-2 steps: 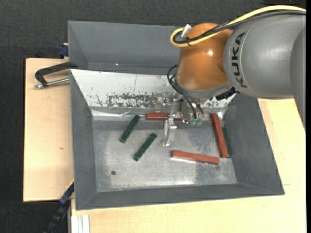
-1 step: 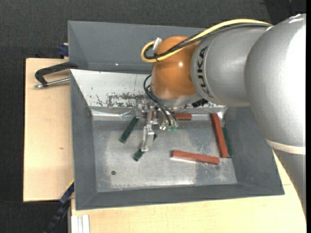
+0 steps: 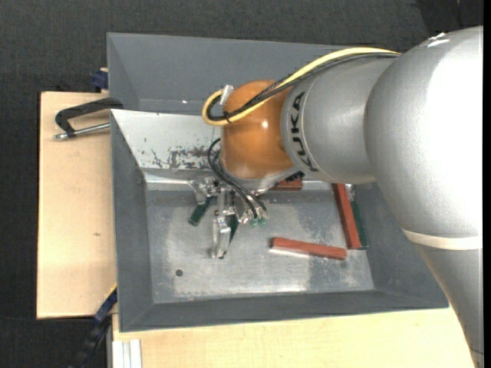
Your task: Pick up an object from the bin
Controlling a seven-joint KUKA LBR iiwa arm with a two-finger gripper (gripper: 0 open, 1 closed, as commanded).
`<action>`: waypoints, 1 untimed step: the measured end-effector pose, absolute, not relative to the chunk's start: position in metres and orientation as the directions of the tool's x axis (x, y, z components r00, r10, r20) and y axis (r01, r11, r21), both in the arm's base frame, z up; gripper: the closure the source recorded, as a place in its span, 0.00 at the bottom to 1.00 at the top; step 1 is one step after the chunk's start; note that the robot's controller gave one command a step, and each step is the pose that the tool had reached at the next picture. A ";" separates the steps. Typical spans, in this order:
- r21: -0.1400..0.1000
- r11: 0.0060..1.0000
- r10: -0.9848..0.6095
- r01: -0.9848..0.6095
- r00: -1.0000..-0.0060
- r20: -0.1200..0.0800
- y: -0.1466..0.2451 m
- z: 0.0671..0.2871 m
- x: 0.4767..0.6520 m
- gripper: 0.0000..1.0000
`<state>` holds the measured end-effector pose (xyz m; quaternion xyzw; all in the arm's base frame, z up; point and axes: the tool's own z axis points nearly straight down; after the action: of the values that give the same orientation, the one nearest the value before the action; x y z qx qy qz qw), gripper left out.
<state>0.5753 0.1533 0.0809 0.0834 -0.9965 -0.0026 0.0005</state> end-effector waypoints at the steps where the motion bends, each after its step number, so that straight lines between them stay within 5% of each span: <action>1: 0.001 0.923 -0.384 -0.384 -0.923 -0.012 0.154 0.074 0.602 1.00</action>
Offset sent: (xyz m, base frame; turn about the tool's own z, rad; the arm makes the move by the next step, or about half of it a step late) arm 0.0000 0.0000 0.0000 0.0000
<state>0.6017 0.1541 0.0744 0.1957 -0.9806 -0.0016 -0.0060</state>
